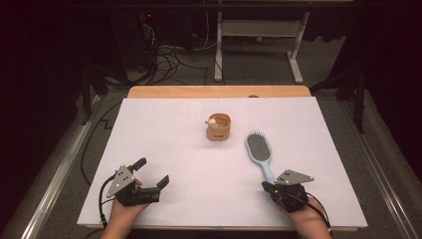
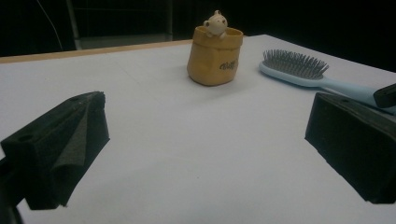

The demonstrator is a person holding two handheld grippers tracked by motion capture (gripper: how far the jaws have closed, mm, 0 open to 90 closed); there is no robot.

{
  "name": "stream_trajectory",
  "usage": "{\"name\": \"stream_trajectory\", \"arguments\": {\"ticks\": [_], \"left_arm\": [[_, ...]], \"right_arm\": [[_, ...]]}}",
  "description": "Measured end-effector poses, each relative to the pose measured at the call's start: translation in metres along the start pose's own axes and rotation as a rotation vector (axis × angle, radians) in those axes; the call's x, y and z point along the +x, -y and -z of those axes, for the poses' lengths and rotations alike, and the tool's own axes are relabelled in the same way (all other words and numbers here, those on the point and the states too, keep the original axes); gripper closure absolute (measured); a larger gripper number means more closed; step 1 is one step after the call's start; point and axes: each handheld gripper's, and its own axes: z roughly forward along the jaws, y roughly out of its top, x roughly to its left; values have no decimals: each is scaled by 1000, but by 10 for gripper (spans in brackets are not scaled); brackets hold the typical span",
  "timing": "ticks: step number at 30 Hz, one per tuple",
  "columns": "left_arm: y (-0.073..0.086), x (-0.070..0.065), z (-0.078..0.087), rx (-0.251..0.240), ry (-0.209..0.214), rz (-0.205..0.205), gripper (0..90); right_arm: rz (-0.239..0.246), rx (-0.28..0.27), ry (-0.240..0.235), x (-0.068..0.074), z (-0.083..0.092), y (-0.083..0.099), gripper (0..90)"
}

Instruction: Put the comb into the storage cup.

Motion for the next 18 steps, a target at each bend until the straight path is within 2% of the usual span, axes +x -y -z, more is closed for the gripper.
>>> {"name": "stream_trajectory", "arguments": {"ticks": [11, 18], "left_arm": [[0, -1, -1, 15, -3, -11, 7], [1, -1, -2, 18, 1, -12, 7]], "right_arm": [[-37, 3, 39, -11, 8, 9, 900], [-46, 3, 45, -15, 10, 12, 900]]}}
